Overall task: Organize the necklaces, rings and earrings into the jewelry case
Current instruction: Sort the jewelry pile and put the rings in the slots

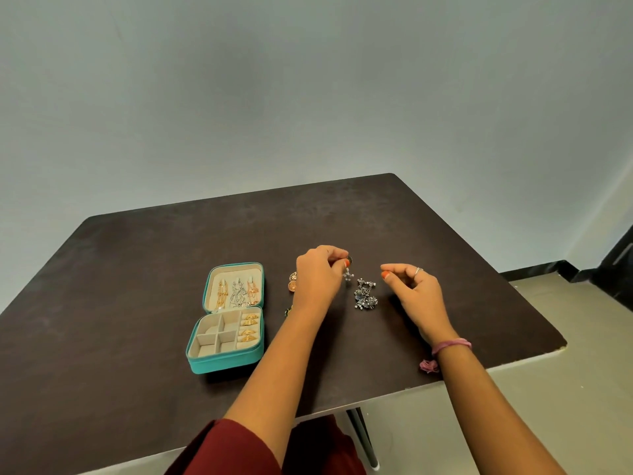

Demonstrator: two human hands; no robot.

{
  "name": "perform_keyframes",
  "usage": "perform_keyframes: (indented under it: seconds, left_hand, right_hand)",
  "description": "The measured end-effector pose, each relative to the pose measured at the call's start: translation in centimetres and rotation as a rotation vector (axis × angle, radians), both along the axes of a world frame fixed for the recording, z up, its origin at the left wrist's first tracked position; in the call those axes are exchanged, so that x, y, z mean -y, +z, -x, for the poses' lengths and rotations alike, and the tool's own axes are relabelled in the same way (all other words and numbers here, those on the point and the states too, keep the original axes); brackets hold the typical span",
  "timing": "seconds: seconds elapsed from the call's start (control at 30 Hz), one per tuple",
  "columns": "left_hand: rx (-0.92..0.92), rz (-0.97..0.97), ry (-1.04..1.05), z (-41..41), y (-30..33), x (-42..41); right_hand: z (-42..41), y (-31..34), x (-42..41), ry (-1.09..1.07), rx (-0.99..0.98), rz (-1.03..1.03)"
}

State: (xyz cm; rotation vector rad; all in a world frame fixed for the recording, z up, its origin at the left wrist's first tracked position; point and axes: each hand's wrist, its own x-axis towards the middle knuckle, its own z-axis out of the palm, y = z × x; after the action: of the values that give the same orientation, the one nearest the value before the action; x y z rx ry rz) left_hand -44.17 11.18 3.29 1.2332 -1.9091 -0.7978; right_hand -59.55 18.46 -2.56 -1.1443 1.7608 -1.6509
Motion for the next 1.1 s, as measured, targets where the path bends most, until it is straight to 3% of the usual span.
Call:
perform_keyframes:
  seconds: [0.23,0.5,0.63,0.93,1.1]
  left_hand:
    - [-0.113,-0.017,-0.079,-1.0,1.0,0.0]
    - [-0.358,-0.149,-0.265,-1.6,2.6,-1.3]
    - [-0.502,-0.229,-0.322,-1.6,2.8,-1.6]
    - [-0.625,-0.312,-0.276,-1.0,2.5,-2.5]
    - [-0.679,-0.335,-0.188,-0.7,2.2,-2.3]
  right_hand:
    - [-0.1,1.3,0.2,0.058,0.115,0.043]
    - [-1.1,6.5,-0.2,0.352,-0.042,0.103]
    - [-1.1,8.3,-0.3,0.396,-0.033,0.109]
    - [-1.3,8.7,0.1,0.346,0.038,0.11]
    - [-1.4,8.2,0.2,0.36,-0.065,0.107]
